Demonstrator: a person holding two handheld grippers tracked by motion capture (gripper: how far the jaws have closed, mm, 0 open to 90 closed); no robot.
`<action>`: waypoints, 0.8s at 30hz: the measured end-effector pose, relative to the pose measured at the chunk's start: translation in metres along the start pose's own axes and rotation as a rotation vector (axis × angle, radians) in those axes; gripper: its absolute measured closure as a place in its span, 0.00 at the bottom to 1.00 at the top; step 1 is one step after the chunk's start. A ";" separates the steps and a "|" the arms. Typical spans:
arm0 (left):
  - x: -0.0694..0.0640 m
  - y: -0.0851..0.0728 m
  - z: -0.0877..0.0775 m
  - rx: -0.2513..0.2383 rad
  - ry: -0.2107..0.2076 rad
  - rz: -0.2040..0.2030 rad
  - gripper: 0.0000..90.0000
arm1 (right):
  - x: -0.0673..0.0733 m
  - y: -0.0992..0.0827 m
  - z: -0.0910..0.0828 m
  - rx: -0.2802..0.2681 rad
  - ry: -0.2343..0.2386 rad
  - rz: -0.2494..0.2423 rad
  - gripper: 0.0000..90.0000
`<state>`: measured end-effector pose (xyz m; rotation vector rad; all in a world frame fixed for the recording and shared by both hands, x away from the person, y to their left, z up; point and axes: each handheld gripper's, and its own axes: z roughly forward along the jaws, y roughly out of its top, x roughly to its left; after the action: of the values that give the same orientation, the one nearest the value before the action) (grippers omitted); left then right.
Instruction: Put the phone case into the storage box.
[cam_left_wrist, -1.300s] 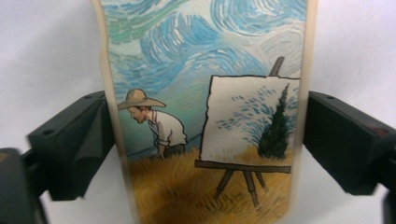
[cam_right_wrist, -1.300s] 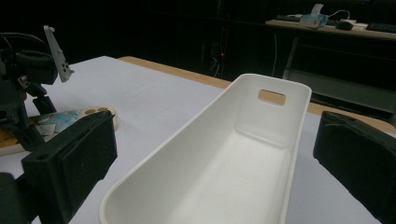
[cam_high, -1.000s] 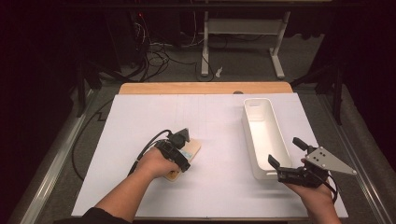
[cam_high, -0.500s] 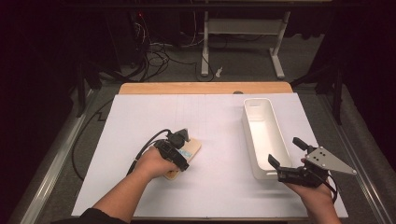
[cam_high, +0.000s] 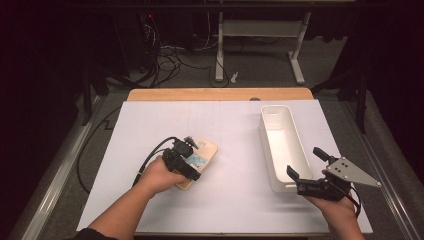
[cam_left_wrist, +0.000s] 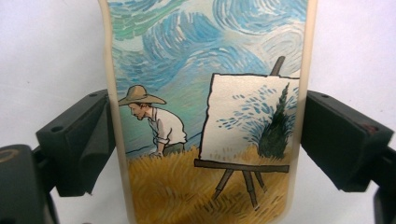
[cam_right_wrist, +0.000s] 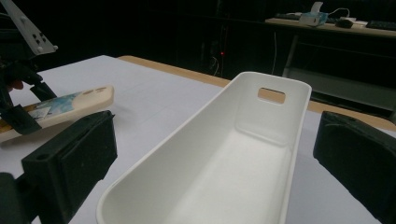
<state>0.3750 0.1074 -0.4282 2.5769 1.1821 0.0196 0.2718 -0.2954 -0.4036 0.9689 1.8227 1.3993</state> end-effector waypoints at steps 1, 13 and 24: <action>0.001 -0.001 -0.001 -0.012 0.003 -0.002 0.12 | 0.000 0.000 0.000 0.001 -0.001 0.002 0.00; 0.007 -0.023 -0.004 -0.231 0.009 -0.051 0.12 | 0.001 -0.001 0.001 0.004 0.001 -0.005 0.00; 0.009 -0.048 -0.006 -0.450 -0.054 -0.094 0.12 | 0.001 -0.001 0.000 0.000 0.001 -0.004 0.00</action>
<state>0.3448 0.1455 -0.4368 2.1170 1.1267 0.1737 0.2712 -0.2942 -0.4043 0.9642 1.8245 1.3970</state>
